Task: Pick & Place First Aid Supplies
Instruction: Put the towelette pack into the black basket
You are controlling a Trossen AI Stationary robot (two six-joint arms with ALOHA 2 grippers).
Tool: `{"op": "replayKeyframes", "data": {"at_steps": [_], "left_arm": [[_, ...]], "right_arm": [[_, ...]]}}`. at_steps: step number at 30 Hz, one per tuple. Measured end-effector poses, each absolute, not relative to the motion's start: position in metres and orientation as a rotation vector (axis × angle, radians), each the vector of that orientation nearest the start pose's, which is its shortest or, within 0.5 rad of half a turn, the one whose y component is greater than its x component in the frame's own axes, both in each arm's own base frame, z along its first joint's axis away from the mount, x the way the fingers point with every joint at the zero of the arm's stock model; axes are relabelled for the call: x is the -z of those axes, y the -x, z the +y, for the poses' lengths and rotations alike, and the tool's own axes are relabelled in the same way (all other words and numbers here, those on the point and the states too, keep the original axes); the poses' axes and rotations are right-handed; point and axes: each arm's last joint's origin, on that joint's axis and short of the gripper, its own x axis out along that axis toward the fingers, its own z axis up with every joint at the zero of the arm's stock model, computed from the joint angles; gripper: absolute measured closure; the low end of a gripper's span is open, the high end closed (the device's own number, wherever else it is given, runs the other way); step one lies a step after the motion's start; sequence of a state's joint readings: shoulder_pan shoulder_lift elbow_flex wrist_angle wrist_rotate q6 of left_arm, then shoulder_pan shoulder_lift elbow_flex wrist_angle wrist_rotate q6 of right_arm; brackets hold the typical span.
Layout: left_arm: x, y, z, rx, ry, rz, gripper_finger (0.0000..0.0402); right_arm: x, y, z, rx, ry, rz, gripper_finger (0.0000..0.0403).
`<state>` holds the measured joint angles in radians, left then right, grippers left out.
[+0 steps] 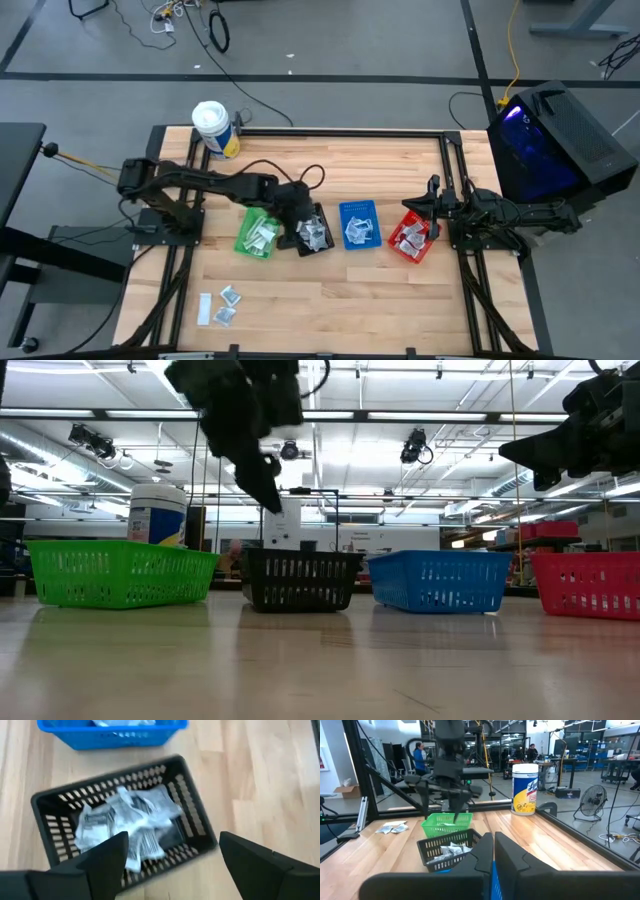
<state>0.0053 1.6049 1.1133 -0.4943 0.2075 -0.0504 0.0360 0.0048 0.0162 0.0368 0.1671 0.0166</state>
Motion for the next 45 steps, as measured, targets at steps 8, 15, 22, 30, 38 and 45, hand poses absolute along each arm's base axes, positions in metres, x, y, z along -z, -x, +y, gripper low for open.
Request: {"op": "replayKeyframes", "data": {"at_steps": [8, 15, 22, 30, 38, 45], "left_arm": [[-0.256, -0.291, -0.050, 0.352, -0.031, 1.002, 0.0079], [-0.260, -0.272, -0.085, 0.558, -0.238, 1.012, 0.0079], [-0.250, -0.249, -0.109, 0.647, -0.344, 1.141, 0.0079], [-0.230, -0.224, -0.140, 0.679, -0.373, 1.222, 0.0079], [-0.227, -0.202, -0.169, 0.716, -0.500, 1.203, 0.0079], [-0.227, -0.192, -0.181, 0.648, -0.477, 1.210, 0.0079]], "right_arm": [[-0.172, -0.097, -0.001, 0.131, -0.021, -0.049, 0.0380], [-0.172, -0.097, -0.001, 0.131, -0.021, -0.049, 0.0380], [-0.172, -0.097, -0.001, 0.130, -0.021, -0.049, 0.0380], [-0.172, -0.097, -0.001, 0.130, -0.022, -0.049, 0.0380], [-0.172, -0.097, -0.001, 0.131, -0.021, -0.049, 0.0380], [-0.172, -0.097, -0.001, 0.131, -0.021, -0.049, 0.0380]]}}
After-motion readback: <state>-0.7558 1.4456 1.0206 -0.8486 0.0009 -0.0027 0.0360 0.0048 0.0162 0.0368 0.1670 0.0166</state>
